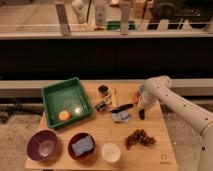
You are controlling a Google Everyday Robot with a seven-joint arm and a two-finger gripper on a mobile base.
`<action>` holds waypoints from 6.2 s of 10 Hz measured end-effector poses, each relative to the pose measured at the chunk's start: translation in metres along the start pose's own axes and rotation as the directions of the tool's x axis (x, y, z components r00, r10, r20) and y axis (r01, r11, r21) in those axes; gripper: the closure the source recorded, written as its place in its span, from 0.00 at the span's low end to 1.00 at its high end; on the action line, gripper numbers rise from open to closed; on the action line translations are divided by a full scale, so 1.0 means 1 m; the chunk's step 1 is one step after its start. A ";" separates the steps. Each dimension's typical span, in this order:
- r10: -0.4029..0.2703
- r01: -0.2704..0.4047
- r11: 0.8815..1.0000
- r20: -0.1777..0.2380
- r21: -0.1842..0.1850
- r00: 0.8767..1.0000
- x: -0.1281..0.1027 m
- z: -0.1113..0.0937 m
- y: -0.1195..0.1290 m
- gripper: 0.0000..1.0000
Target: Wipe table surface with eraser
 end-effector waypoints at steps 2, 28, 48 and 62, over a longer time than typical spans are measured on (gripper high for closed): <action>-0.035 0.035 0.999 0.017 -0.001 0.999 -0.027 -0.005 -0.002 0.98; -0.094 0.093 0.995 0.020 0.036 0.995 -0.062 -0.008 0.014 0.98; -0.182 0.182 0.982 -0.015 0.040 0.983 -0.070 -0.010 0.006 0.98; -0.183 0.183 0.981 -0.007 0.059 0.983 -0.071 -0.010 0.016 0.98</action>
